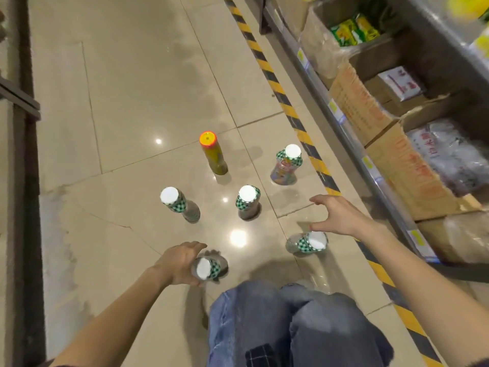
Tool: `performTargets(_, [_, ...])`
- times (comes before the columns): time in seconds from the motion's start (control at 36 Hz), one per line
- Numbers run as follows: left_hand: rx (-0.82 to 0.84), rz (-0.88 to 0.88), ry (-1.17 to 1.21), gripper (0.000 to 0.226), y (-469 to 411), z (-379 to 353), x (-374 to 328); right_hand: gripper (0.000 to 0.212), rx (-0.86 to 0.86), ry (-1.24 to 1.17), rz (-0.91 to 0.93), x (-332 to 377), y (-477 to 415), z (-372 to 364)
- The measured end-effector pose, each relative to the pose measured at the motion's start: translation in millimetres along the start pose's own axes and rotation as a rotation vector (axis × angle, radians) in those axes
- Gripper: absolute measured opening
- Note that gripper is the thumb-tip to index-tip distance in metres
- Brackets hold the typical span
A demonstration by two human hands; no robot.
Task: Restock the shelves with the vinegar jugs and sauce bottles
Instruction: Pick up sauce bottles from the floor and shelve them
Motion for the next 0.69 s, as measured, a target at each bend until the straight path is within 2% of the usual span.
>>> performTargets(0.14, [-0.074,-0.076,0.048,0.069,-14,-38,13,0.086,-0.01,-0.04,-0.01,-13,-25,-31])
performTargets(0.33, [-0.172,-0.041,0.363,0.074,-23,-69,30,0.087,-0.028,-0.076,-0.041,-27,-29,-55])
performTargets(0.42, [-0.22,-0.033,0.493,0.054,-28,-66,30,0.094,-0.023,-0.122,-0.072,-32,-23,-58])
performTargets(0.47, [-0.261,-0.005,0.587,0.048,-32,-60,30,0.089,-0.029,-0.139,-0.085,-35,-19,-58])
performTargets(0.58, [-0.299,0.079,0.735,0.052,-41,-43,30,0.088,-0.02,-0.153,-0.093,-41,-11,-53])
performTargets(0.69, [-0.358,0.138,0.904,0.061,-44,-23,31,0.099,0.054,-0.103,-0.087,-47,-6,-49])
Point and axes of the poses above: each hand's wrist, its own y-axis away from the middle knuckle, its own z-axis out of the back of the hand, x = y × z, the point moved 1 cm from there along -y, towards the middle knuckle, and after that the axes turned 7 degrees about -x, right-handed, at the moved point
